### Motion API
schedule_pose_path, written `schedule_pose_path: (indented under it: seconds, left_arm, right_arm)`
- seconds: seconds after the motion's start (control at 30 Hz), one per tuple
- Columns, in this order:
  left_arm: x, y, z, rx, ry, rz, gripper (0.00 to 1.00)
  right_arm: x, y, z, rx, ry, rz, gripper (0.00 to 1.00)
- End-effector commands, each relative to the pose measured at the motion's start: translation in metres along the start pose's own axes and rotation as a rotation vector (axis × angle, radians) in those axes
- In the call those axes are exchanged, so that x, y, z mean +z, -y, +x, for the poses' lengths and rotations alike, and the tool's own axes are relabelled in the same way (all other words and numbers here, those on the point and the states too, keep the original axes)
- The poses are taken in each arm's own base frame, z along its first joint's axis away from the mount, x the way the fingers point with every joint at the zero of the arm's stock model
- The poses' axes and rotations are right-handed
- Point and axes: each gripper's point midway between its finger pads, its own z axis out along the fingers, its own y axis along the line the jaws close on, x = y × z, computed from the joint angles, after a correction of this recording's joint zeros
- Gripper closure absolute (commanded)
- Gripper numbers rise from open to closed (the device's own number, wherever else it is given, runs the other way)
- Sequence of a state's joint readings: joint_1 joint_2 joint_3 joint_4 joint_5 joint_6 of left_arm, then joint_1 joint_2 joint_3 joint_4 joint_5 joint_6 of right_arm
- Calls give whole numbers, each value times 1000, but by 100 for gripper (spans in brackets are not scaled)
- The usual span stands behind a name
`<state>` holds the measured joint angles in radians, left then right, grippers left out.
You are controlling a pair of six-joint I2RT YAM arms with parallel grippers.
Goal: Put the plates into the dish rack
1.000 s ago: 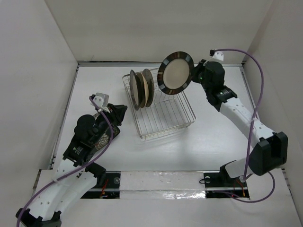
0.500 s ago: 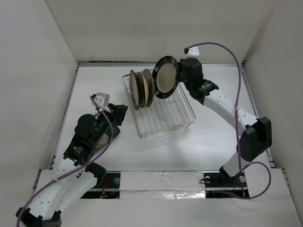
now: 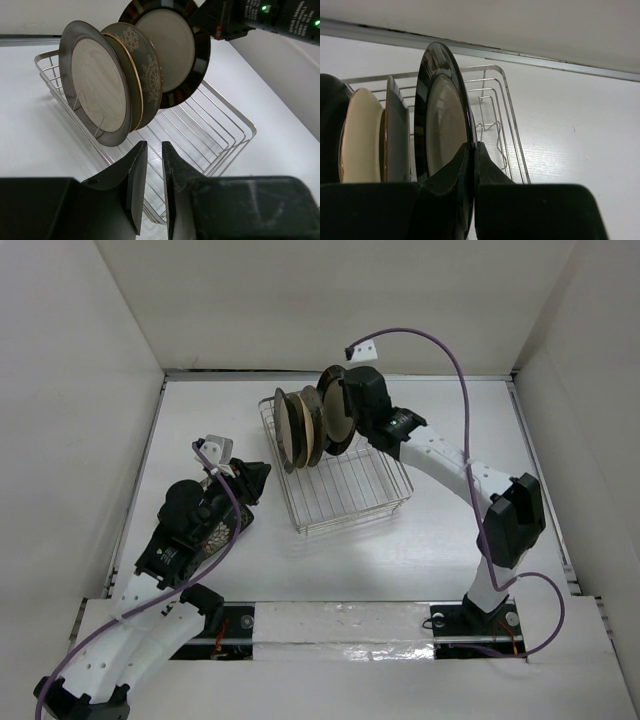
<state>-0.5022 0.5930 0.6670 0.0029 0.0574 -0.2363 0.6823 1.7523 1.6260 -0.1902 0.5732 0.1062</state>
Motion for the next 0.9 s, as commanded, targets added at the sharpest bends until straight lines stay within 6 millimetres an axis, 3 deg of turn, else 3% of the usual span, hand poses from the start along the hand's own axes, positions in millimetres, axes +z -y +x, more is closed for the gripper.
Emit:
schedule_pose_path:
  seconds: [0.0,0.5,0.7,0.87]
  left_arm:
    - [1,4,-13,9,45,19,84]
    - [1,3,-9,8,31,14,84]
    - [2,3,-9,8,32,12,83]
    - [2,1,-12,10,42,2,82]
  right_arm:
    - [-22,-9,-80,54,212,56,100]
    - [-11,-56,-39,-79,170,118,100]
    - [-12,-60,-29,-28,163,119,81]
    - [-9,-66,-13,7,131,92,76]
